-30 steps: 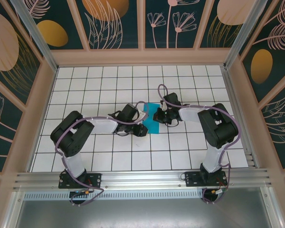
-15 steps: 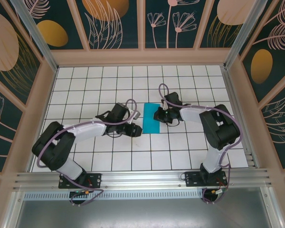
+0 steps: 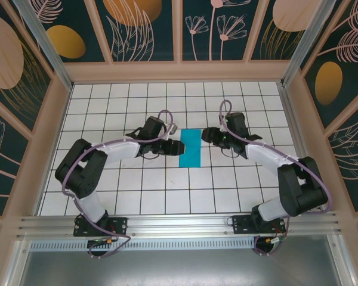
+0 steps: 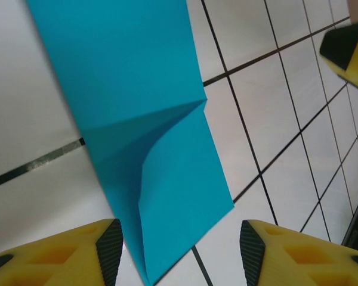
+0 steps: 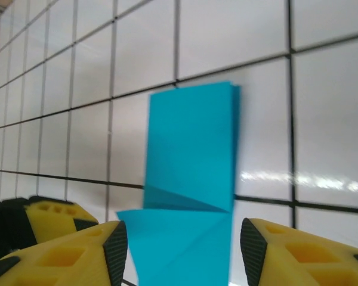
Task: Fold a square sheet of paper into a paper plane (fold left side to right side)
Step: Fold the triangle a second time at the center of the table, then turn over the paper at the center of the table.
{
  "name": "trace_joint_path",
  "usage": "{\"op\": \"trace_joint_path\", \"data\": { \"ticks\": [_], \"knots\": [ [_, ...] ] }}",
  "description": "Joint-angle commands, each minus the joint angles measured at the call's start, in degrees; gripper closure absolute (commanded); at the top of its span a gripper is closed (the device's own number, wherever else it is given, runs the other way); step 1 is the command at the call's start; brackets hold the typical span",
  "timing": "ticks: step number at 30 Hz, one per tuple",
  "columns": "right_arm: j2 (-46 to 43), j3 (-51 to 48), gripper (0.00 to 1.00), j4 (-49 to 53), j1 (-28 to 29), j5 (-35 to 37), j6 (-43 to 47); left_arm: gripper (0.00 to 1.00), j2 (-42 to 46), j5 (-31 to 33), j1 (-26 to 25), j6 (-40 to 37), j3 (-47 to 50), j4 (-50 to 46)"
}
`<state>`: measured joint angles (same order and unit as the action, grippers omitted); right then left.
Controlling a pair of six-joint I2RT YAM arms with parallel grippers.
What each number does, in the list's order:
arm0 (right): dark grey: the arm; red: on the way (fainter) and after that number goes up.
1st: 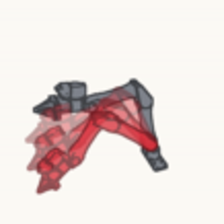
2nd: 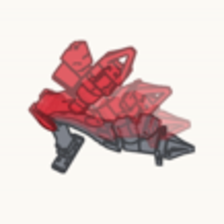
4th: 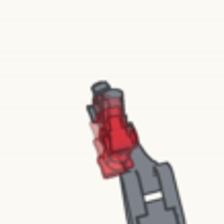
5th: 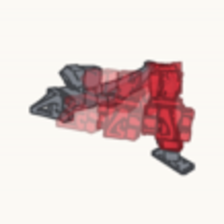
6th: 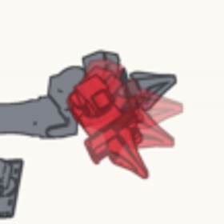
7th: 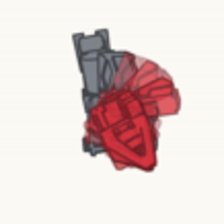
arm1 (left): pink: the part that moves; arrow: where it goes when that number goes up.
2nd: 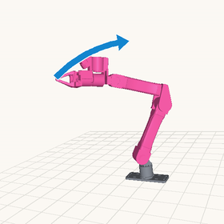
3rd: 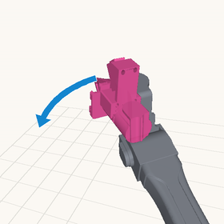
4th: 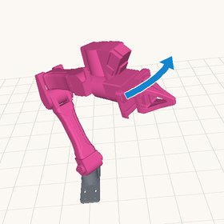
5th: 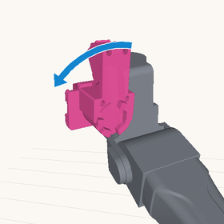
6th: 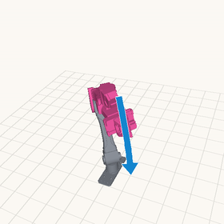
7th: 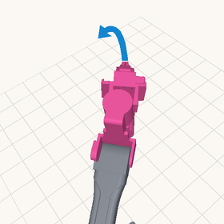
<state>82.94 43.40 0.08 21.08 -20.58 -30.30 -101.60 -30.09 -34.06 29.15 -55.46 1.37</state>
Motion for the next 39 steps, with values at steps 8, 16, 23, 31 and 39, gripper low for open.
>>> {"op": "trace_joint_path", "data": {
  "ticks": [8, 16, 23, 31, 39],
  "knots": [
    [-0.7, -5.1, 0.44, -5.2, -0.8, -6.2, 0.3, 0.58, -8.0, -2.4, 0.1, -1.0, -6.4, 0.9],
    [1.6, -5.8, 0.39, -10.3, -0.8, -8.1, -1.4, 0.87, -8.4, 2.1, 0.1, -2.5, -7.1, -0.6],
    [6.8, -4.6, 0.37, -14.3, -0.4, -11.8, -3.8, 0.91, -4.6, 5.5, 0.1, -1.7, -4.1, 0.1],
    [13.9, -2.7, 0.39, -20.1, 2.1, -15.2, -7.6, 0.9, -4.4, 5.6, 0.1, -0.8, -2.7, 1.5],
    [18.3, 0.8, 0.51, -20.7, 4.0, -16.1, -8.4, 0.9, -4.5, 5.8, 0.1, -0.7, -2.6, 1.7]
  ]
}}
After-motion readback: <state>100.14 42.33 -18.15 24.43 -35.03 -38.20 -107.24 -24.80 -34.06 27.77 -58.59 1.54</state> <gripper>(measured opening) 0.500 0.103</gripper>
